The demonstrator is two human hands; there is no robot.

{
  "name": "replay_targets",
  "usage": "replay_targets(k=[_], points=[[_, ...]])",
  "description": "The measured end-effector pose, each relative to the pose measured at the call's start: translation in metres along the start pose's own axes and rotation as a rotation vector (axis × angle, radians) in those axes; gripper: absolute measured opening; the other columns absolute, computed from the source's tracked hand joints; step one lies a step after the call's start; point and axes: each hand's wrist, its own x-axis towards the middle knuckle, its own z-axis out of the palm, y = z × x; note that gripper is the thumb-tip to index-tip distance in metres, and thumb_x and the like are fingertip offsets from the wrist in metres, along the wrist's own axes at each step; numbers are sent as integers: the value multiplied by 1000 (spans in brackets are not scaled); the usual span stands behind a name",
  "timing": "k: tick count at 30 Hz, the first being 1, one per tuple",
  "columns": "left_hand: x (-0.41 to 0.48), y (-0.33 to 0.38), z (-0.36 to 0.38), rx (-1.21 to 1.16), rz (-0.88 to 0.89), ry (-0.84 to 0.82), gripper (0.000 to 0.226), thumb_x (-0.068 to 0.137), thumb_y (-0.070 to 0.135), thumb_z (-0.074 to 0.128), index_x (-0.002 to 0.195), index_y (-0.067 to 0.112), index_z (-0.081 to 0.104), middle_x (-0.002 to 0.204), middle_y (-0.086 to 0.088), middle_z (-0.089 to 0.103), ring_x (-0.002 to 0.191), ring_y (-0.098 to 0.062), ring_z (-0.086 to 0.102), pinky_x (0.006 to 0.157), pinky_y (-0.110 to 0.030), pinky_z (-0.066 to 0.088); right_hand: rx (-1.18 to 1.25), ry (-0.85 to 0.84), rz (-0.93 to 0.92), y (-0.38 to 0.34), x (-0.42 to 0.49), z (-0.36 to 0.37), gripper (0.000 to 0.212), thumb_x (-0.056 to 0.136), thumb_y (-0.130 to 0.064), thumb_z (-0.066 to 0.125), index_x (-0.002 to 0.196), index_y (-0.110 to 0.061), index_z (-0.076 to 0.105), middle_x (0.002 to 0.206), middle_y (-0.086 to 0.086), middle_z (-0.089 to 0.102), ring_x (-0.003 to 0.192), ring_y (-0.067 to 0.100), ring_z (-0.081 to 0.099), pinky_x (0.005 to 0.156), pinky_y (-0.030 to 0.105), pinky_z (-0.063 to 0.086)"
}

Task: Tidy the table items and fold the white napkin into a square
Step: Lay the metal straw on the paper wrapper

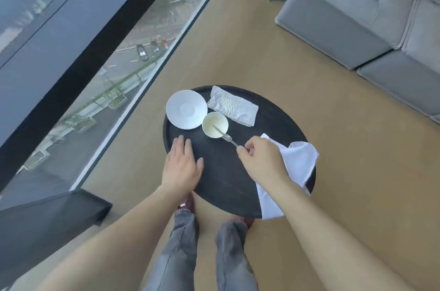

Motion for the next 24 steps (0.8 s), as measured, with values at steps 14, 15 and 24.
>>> replay_targets(k=[14, 15, 24], points=[[22, -5, 75, 141, -60, 369, 70, 102, 43, 41, 157, 0, 31, 165, -18, 30, 156, -32, 22, 124, -40, 11, -108, -61, -191, 40, 11, -24, 22, 93, -6, 54, 74, -6, 65, 67, 0, 60, 72, 12, 56, 61, 22, 42], [22, -6, 75, 156, -54, 380, 70, 102, 43, 41, 156, -1, 31, 165, -18, 31, 156, -32, 22, 124, -40, 11, -74, -55, -181, 47, 7, -34, 21, 93, -6, 55, 74, -9, 65, 70, -2, 60, 72, 10, 56, 60, 19, 40], [24, -6, 82, 175, -83, 452, 72, 99, 44, 42, 155, -1, 35, 164, -18, 34, 155, -31, 25, 125, -42, 14, -94, 118, -311, 123, 96, -42, 18, 94, -3, 57, 86, -18, 63, 84, -14, 55, 79, 7, 54, 65, 7, 35]])
